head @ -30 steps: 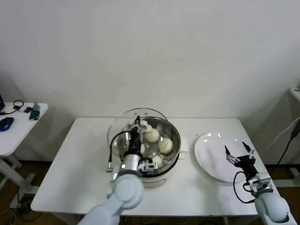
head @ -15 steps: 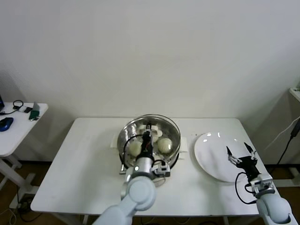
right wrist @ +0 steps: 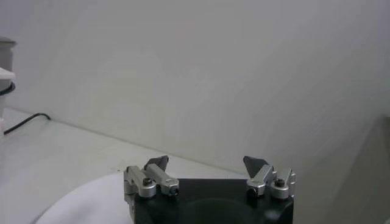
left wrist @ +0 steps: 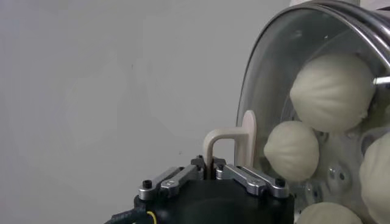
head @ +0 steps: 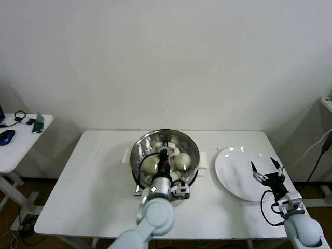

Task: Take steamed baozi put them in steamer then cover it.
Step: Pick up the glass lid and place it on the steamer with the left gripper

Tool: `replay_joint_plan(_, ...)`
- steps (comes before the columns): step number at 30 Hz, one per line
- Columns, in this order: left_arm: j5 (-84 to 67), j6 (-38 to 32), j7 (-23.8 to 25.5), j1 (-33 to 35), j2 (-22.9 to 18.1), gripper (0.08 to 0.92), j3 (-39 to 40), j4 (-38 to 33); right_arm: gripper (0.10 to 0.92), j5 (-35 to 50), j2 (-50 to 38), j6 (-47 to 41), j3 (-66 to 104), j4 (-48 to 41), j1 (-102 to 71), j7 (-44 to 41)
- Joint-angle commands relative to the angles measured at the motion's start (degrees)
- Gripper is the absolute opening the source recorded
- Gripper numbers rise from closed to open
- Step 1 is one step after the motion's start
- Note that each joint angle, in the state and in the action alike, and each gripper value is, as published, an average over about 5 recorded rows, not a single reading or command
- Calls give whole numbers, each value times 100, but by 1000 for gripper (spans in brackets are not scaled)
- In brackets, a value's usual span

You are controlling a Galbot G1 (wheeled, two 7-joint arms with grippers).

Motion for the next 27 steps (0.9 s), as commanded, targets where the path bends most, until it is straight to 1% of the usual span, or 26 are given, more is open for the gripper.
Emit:
replay_joint_plan(1,111,105,-96,28,-56,147,17,90,823,-2,11,9,22,-7,-4,-18)
replay_joint_plan(11,341,-71,-190,35,-31,147,-21,152,823,-3,21,26,66,-13,-24,-71)
replay_joint_plan(27,325,-109,-311,91,-38,147,-22,281,823,-4,59,37,118,-7,-50,-170)
